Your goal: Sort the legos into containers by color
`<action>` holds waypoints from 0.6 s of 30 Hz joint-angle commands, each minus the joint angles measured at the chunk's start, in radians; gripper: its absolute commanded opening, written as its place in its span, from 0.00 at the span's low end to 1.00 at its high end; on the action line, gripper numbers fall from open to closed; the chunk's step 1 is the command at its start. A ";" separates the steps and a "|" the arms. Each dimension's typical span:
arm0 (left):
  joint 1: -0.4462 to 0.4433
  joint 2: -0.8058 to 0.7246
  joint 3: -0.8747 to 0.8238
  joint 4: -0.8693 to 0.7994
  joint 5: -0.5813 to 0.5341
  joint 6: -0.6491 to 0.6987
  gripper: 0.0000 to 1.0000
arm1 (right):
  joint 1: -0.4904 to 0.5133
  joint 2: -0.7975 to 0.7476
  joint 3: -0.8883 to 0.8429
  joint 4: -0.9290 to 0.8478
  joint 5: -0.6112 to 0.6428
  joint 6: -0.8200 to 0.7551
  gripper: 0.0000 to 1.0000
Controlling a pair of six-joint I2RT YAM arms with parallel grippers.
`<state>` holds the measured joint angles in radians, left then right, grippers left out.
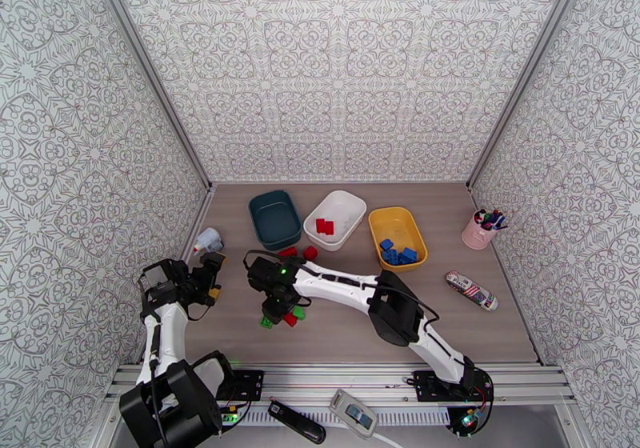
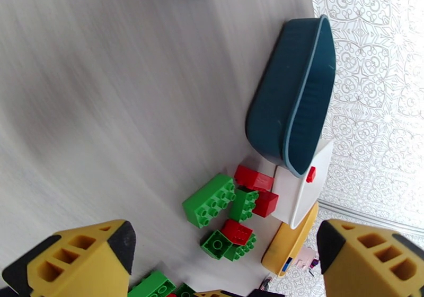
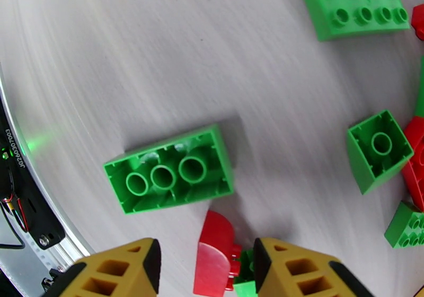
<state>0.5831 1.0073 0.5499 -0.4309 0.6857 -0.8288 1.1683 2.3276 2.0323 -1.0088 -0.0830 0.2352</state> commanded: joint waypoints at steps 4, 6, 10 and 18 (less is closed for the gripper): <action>0.024 0.000 -0.015 0.023 0.047 0.017 0.96 | 0.016 0.054 0.046 -0.072 0.092 -0.002 0.51; 0.025 0.002 -0.017 0.027 0.048 0.015 0.96 | 0.021 0.062 0.044 -0.078 0.106 0.002 0.51; 0.026 0.001 -0.021 0.029 0.051 0.017 0.96 | 0.027 0.069 0.036 -0.080 0.117 0.007 0.47; 0.026 -0.001 -0.028 0.029 0.052 0.020 0.96 | 0.029 0.056 0.004 -0.061 0.130 0.020 0.36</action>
<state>0.5987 1.0073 0.5320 -0.4145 0.7139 -0.8288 1.1904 2.3836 2.0438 -1.0668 0.0196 0.2386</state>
